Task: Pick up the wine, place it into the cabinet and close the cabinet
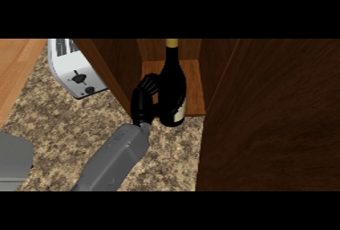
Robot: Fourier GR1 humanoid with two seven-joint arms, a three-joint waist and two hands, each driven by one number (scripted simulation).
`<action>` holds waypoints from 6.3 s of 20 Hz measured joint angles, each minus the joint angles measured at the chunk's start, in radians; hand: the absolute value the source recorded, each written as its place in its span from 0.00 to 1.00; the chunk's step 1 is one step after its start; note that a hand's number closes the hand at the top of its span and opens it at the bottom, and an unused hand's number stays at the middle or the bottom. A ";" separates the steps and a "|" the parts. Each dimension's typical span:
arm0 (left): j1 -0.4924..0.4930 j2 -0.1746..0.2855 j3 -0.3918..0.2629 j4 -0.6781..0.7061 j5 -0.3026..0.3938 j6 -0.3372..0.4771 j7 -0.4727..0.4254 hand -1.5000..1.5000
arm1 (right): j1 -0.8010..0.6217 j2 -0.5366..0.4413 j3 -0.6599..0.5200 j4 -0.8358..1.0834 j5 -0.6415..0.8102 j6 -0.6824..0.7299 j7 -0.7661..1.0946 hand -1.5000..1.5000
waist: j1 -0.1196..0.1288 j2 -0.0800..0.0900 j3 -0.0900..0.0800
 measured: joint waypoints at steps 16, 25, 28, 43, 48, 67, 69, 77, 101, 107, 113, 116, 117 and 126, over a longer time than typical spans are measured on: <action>-0.252 0.009 0.091 0.326 0.067 -0.032 0.017 1.00 | 0.034 0.015 0.002 0.008 0.002 0.025 -0.039 0.00 | -0.003 0.011 -0.001; -0.399 0.020 0.111 0.493 0.002 0.093 0.002 0.00 | 0.026 0.032 0.013 0.018 0.006 0.033 -0.046 0.00 | -0.010 0.014 -0.001; -0.446 0.031 0.102 0.544 -0.029 0.127 0.002 0.00 | 0.034 0.036 0.022 0.021 0.007 0.042 -0.057 0.00 | -0.017 0.013 0.000; -0.512 0.034 0.101 0.682 -0.103 0.164 0.000 0.00 | 0.050 0.042 0.036 0.017 0.009 0.063 -0.071 0.00 | -0.032 0.011 0.003; -0.511 0.036 0.106 0.681 -0.115 0.127 -0.017 0.00 | 0.074 0.037 0.038 0.016 0.008 0.078 -0.083 0.00 | -0.033 0.012 0.003; -0.442 0.012 0.151 0.491 -0.126 -0.073 -0.147 0.00 | 0.124 0.041 0.035 0.004 0.008 0.066 -0.093 0.00 | 0.020 -0.004 0.001; -0.422 0.011 0.148 0.450 -0.127 -0.087 -0.138 0.00 | 0.123 0.043 0.043 0.002 0.009 0.059 -0.085 0.00 | 0.028 -0.007 0.001; -0.273 0.024 0.098 0.217 -0.156 -0.077 -0.102 0.00 | 0.125 0.037 0.055 0.001 0.014 0.042 -0.076 0.00 | 0.049 -0.018 0.001; 0.459 0.162 -0.200 -0.788 -0.292 0.071 0.067 0.00 | 0.087 -0.012 0.099 0.001 0.033 0.024 -0.046 1.00 | 0.044 -0.011 0.001; 0.602 0.243 -0.228 -0.947 -0.316 0.086 0.068 0.00 | 0.095 -0.092 0.218 0.006 0.032 0.129 -0.009 1.00 | 0.047 -0.012 0.001; 0.724 0.342 -0.181 -1.051 -0.296 0.036 0.044 0.00 | 0.093 -0.114 0.288 0.003 0.026 0.170 0.004 1.00 | 0.047 -0.010 -0.001; 0.788 0.395 -0.153 -1.092 -0.280 0.000 0.028 0.00 | 0.060 -0.106 0.320 0.004 0.029 0.161 0.043 1.00 | 0.051 -0.011 -0.002; 0.804 0.412 -0.141 -1.118 -0.274 -0.003 0.032 0.00 | 0.041 -0.098 0.332 0.007 0.032 0.155 0.059 1.00 | 0.053 -0.011 -0.002; 0.954 0.521 -0.012 -1.199 -0.180 -0.127 -0.019 0.00 | -0.072 0.013 0.432 0.044 0.072 0.072 0.206 1.00 | 0.063 -0.014 -0.005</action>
